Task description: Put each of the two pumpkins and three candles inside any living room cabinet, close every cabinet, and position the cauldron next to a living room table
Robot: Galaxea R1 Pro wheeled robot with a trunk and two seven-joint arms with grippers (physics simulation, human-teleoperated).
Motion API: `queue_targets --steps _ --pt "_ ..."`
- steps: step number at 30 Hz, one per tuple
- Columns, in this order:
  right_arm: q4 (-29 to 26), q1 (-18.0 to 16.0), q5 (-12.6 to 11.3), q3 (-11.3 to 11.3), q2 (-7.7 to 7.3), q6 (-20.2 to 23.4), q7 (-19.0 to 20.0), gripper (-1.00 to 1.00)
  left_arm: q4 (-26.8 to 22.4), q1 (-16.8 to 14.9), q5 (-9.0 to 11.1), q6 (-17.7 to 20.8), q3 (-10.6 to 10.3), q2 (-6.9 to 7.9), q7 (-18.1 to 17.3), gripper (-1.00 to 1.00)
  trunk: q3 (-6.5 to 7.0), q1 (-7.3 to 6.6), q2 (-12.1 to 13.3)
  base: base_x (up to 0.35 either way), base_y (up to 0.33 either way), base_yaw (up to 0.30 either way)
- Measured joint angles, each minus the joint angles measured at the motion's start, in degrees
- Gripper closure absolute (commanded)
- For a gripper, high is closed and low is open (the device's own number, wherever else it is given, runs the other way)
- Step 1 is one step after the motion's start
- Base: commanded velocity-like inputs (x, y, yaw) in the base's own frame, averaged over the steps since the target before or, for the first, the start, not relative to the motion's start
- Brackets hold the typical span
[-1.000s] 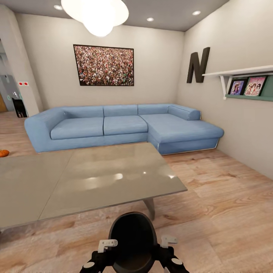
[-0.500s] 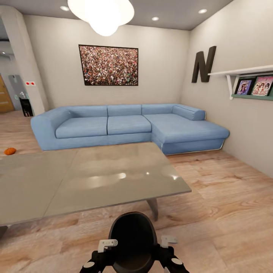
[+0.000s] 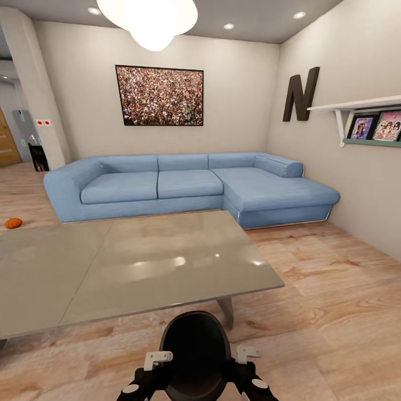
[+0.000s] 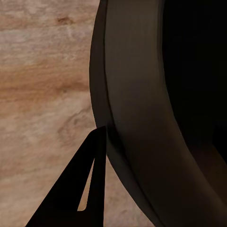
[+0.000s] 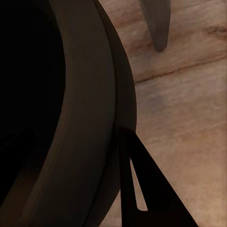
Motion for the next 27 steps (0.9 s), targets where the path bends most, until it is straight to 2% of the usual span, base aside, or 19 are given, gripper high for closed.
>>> queue_targets --steps 7,17,27 --pt "0.02 0.0 0.0 0.0 0.01 0.0 -0.01 1.0 0.01 0.0 0.01 0.0 -0.01 0.01 0.0 1.0 0.0 0.0 0.0 0.001 0.0 0.0" --pt "0.05 0.02 -0.05 0.02 0.01 0.0 -0.04 1.0 0.07 0.0 0.02 0.0 -0.02 0.01 0.0 1.0 -2.21 0.26 -0.13 0.0 0.0 0.0" --pt "0.02 0.0 0.03 0.04 -0.03 -0.07 0.07 1.0 0.04 0.0 0.0 -0.13 0.0 0.0 -0.01 1.0 -2.22 0.26 -0.14 0.0 0.0 0.023"
